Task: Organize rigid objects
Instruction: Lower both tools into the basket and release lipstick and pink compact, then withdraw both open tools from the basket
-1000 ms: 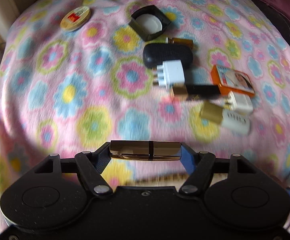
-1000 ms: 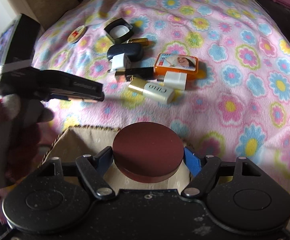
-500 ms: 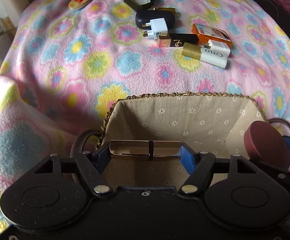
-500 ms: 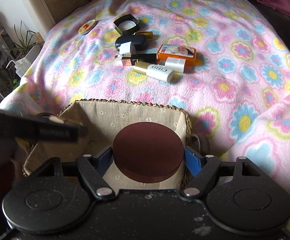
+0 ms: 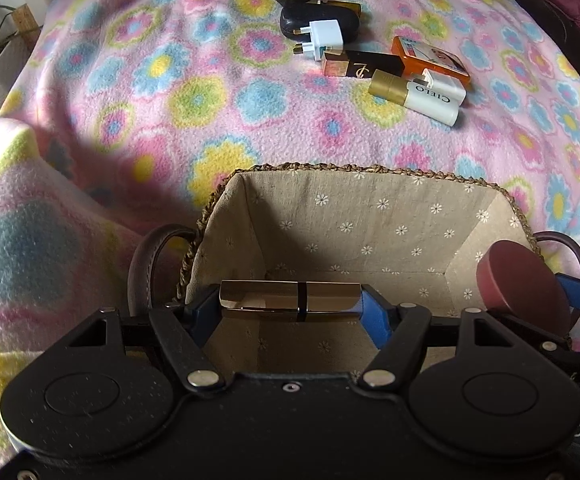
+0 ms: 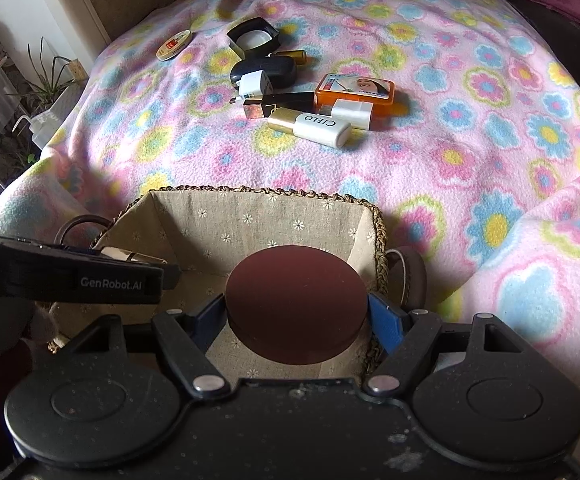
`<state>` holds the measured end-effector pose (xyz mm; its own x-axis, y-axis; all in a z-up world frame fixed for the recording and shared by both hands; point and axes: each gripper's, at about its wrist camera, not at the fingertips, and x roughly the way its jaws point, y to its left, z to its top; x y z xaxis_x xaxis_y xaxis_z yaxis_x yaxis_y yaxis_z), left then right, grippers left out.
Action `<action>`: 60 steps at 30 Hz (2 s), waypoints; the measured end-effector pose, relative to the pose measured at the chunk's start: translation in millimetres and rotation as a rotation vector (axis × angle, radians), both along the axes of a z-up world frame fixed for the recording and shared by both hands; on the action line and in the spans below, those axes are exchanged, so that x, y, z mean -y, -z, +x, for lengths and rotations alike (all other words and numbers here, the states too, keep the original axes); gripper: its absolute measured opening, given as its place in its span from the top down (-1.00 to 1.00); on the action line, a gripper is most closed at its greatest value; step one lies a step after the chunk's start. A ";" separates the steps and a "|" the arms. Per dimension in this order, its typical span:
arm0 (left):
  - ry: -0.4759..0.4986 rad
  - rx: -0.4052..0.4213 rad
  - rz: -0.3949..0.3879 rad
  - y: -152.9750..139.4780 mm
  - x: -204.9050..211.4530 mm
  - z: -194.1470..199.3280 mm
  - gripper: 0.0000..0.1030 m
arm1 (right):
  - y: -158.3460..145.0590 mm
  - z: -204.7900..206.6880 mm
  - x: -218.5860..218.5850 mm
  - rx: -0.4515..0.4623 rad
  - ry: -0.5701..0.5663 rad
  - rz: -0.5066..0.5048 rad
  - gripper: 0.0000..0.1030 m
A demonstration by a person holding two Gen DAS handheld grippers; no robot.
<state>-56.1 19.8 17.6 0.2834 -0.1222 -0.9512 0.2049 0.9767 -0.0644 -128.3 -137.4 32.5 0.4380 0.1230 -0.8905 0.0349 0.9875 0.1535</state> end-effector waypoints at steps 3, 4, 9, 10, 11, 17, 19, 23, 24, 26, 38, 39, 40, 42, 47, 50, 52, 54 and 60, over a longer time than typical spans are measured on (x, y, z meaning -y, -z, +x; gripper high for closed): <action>0.009 -0.003 0.014 1.2 2.3 0.2 -0.30 | 0.3 0.0 -0.9 0.000 -0.005 -0.003 -0.49; 0.017 -0.003 0.023 1.7 3.8 -0.5 -0.30 | 0.3 -0.3 -1.4 0.000 -0.006 -0.004 -0.49; 0.045 -0.003 0.057 3.7 9.5 -2.4 -0.30 | 0.9 -0.5 -1.1 0.001 -0.005 0.000 -0.49; 0.048 -0.002 0.060 3.7 9.7 -2.7 -0.30 | 1.1 -0.3 -1.4 0.001 -0.006 0.000 -0.49; 0.050 -0.002 0.063 3.9 10.2 -2.9 -0.30 | 1.3 -0.5 -1.7 0.001 -0.008 -0.002 -0.49; 0.068 -0.006 0.085 5.2 13.5 -3.7 -0.30 | 1.7 -1.1 -1.3 0.001 -0.012 -0.004 -0.49; 0.074 -0.008 0.094 5.8 15.3 -4.1 -0.31 | 2.0 -1.2 -1.4 -0.002 -0.011 -0.004 -0.49; 0.077 -0.010 0.095 5.3 14.8 -4.3 -0.32 | 2.5 -1.1 -2.0 -0.002 -0.011 -0.004 -0.50; 0.074 -0.012 0.094 5.3 14.3 -4.0 -0.33 | 2.4 -1.4 -1.7 -0.001 -0.011 -0.003 -0.49; 0.076 -0.011 0.093 5.0 13.9 -4.0 -0.34 | 2.6 -1.6 -1.9 -0.002 -0.011 -0.006 -0.49; 0.087 -0.009 0.105 5.8 15.5 -4.4 -0.37 | 3.9 -1.7 -2.8 -0.007 -0.019 -0.013 -0.52; 0.088 -0.009 0.107 5.8 15.4 -4.5 -0.37 | 4.2 -2.0 -2.9 -0.007 -0.019 -0.014 -0.52; 0.091 -0.008 0.109 5.7 15.3 -4.7 -0.37 | 4.4 -1.9 -2.9 -0.008 -0.019 -0.014 -0.52; 0.094 -0.006 0.113 5.7 15.6 -5.0 -0.37 | 4.6 -1.9 -3.2 -0.008 -0.020 -0.014 -0.53; 0.104 -0.001 0.126 6.5 16.9 -5.8 -0.37 | 5.3 -2.4 -2.3 -0.009 -0.016 -0.007 -0.53; 0.104 -0.003 0.125 6.7 16.4 -5.8 -0.37 | 5.6 -2.5 -2.6 -0.009 -0.016 -0.008 -0.53; 0.104 -0.004 0.122 6.7 15.5 -5.6 -0.37 | 5.9 -2.4 -2.5 -0.009 -0.016 -0.006 -0.54; 0.104 -0.004 0.121 6.7 15.2 -5.7 -0.37 | 5.9 -2.4 -2.6 -0.010 -0.014 -0.004 -0.54; 0.097 -0.005 0.113 6.5 13.9 -5.0 -0.38 | 6.1 -2.1 -2.9 -0.011 -0.013 0.003 -0.56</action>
<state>-61.1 5.9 11.2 0.2703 -0.0414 -0.9619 0.2989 0.9533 0.0430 -130.4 -134.5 26.4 0.4264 0.1311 -0.8950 0.0234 0.9875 0.1558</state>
